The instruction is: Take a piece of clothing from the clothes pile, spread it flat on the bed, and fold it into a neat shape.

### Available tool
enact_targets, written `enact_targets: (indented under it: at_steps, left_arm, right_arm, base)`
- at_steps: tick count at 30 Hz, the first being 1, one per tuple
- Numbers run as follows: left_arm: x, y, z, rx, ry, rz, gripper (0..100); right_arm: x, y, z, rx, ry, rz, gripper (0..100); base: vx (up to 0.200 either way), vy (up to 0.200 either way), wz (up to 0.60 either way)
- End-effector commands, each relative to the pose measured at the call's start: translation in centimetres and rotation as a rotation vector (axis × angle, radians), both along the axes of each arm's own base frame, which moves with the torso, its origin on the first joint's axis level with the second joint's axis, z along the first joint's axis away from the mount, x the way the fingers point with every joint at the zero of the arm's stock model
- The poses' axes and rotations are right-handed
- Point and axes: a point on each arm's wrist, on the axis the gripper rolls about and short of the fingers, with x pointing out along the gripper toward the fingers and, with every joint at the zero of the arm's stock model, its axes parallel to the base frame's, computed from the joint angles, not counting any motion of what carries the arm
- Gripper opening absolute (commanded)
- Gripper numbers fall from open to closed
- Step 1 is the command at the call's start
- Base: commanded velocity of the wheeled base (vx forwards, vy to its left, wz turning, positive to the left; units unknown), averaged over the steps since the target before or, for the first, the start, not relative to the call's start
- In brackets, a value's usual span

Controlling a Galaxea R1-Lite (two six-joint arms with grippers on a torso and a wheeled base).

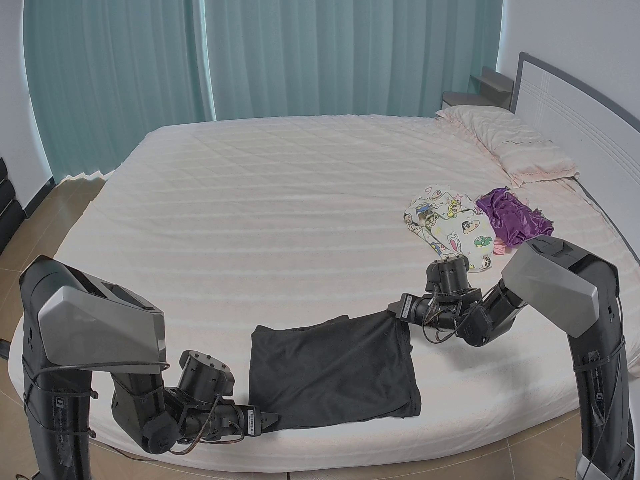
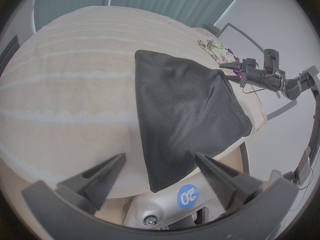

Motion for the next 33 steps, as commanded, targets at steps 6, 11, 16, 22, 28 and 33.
enact_targets:
  at_steps: [6,11,16,22,28,33]
  left_arm:
    - [1.9,0.7,3.8,-0.141,-0.095,0.1,100]
    - [4.9,1.4,5.7,-0.218,-0.128,0.171,100]
    - [9.4,0.6,6.9,-0.291,-0.096,0.274,100]
    - [12.1,-0.2,4.2,-0.272,-0.084,0.281,100]
    - [12.1,-0.2,2.7,-0.218,-0.071,0.243,100]
    - [12.1,-0.2,2.1,-0.201,-0.069,0.232,100]
  right_arm:
    - [-1.1,-1.6,2.8,0.025,-0.011,-0.03,100]
    - [-4.3,-2.0,4.1,0.035,0.042,-0.001,100]
    - [-10.3,-1.8,3.8,0.059,0.134,0.145,100]
    - [-14.3,-1.1,1.9,0.015,0.201,0.227,100]
    - [-15.4,-1.2,1.4,0.001,0.209,0.25,100]
    - [-16.5,-1.1,0.9,-0.016,0.242,0.271,100]
  base:
    - [0.0,0.0,0.0]
    - [0.0,0.0,0.0]
    - [0.0,0.0,0.0]
    - [0.0,0.0,0.0]
    - [0.0,0.0,0.0]
    - [0.0,0.0,0.0]
